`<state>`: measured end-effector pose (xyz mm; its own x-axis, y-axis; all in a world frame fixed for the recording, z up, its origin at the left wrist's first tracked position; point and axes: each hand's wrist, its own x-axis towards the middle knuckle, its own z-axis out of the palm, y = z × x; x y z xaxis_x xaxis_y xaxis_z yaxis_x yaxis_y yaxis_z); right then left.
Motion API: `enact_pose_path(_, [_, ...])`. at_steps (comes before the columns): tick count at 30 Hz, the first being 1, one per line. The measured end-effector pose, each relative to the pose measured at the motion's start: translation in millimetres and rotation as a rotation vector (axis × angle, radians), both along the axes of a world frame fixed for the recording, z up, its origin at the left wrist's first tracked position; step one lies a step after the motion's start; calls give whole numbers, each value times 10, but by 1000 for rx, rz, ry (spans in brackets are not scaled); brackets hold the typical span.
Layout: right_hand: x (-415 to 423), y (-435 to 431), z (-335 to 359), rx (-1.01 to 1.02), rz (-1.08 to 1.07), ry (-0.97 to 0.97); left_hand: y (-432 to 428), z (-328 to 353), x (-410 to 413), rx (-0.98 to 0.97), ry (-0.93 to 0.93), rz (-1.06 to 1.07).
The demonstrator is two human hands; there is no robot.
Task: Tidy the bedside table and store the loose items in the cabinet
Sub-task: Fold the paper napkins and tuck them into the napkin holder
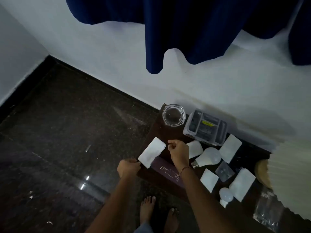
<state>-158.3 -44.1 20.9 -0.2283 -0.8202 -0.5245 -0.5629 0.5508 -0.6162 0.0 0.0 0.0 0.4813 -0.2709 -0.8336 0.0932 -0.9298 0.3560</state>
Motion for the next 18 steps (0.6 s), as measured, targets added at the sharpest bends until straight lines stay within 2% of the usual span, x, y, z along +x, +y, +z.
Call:
enact_pose_path(9, [93,-118,-191,14,1,-4,-187,-73,-12,-19,9,90])
enact_pose_path(18, [191,-156,-322,8,180,168,-301,-134,-2,-46,-34,16])
